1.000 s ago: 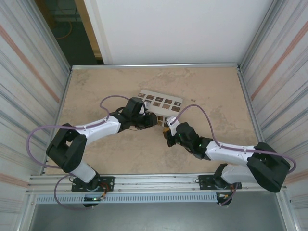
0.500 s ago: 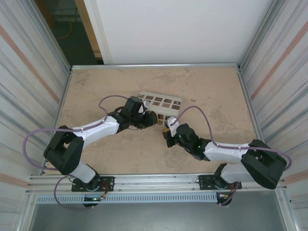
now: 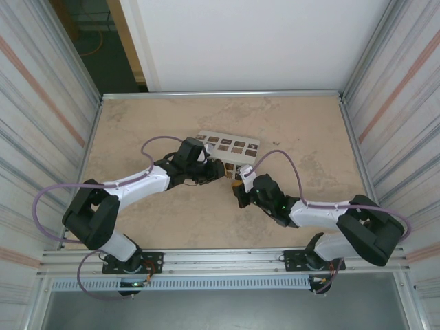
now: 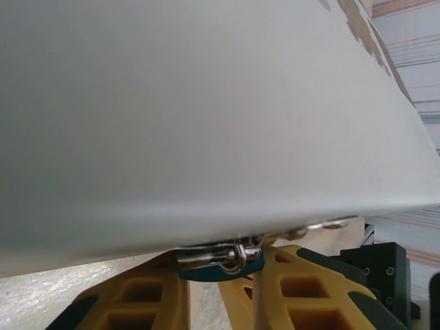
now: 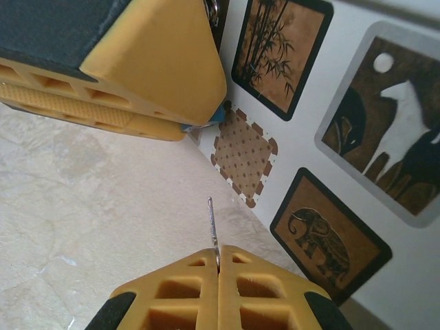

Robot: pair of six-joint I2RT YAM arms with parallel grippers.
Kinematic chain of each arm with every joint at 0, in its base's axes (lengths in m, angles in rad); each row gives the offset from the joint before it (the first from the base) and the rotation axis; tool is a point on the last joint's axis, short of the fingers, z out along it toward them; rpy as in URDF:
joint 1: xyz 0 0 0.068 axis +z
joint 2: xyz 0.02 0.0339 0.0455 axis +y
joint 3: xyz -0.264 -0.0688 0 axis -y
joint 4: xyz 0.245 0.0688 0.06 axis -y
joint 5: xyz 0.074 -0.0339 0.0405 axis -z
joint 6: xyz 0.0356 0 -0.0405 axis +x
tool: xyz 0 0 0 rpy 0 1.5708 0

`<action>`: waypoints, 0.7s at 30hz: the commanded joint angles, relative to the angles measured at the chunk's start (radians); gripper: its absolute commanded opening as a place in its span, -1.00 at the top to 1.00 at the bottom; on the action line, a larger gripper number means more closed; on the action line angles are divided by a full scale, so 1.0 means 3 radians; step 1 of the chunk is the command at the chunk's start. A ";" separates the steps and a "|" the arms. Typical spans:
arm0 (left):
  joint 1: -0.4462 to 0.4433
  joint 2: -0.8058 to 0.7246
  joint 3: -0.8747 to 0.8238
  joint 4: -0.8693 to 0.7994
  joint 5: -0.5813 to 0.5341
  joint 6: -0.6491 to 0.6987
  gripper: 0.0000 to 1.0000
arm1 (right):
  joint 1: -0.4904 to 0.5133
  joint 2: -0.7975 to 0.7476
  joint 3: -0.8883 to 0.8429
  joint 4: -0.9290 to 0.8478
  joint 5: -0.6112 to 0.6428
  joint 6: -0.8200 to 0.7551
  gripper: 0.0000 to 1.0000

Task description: Unlock the padlock with the key

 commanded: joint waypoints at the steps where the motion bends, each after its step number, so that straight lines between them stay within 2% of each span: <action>1: 0.0007 -0.0167 0.0057 0.0097 0.0156 -0.0099 0.70 | -0.0015 0.0087 0.0132 0.0171 -0.0001 -0.0075 1.00; 21: 0.0003 -0.0209 -0.0010 0.0096 0.0138 -0.0094 0.70 | -0.0015 0.0128 0.0287 0.0179 0.0039 -0.0142 1.00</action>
